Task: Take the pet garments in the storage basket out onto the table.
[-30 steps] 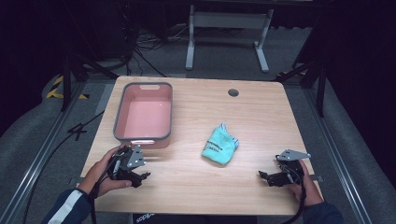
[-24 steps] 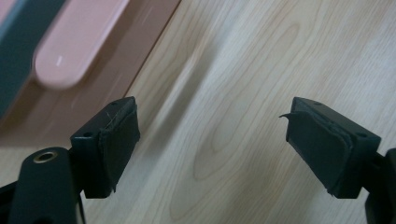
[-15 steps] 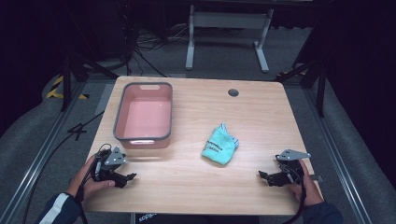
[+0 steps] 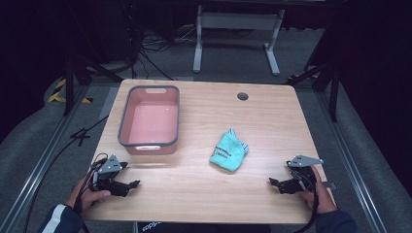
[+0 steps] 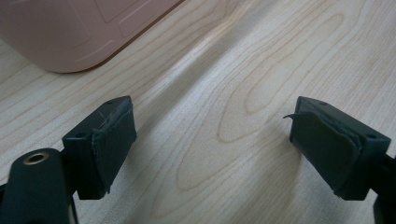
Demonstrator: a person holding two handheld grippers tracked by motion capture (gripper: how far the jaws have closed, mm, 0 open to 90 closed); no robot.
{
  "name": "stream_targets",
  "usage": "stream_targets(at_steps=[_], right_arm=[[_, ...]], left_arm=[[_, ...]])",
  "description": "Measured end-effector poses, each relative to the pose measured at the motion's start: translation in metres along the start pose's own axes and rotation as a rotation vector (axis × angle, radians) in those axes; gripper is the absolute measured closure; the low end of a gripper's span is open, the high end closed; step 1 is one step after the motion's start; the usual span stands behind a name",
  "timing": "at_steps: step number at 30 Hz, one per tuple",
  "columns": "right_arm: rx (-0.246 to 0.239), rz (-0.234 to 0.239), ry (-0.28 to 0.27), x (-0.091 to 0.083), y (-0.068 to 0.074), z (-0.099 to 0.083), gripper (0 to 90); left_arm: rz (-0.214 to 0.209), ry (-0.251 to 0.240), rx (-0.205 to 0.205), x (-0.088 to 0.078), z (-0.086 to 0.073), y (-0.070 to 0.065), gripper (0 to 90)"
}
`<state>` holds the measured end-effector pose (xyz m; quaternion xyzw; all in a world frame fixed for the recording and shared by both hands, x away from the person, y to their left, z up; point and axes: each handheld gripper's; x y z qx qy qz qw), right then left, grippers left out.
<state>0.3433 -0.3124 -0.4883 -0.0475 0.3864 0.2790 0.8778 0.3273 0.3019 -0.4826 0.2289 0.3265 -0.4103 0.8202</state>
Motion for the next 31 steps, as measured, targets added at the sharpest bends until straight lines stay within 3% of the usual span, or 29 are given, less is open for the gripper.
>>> stream_targets(at_steps=[31], right_arm=[[-0.001, 0.001, 0.000, 0.0001, -0.0001, 0.0001, 0.0]], left_arm=[[0.008, 0.006, -0.003, 0.0009, 0.0012, -0.0002, 13.4]])
Point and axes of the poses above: each handheld gripper's, and its own axes: x roughly forward along the jaws, z roughly out of its top, y roughly to its left, and after that the axes turned 10 degrees about x, right-handed
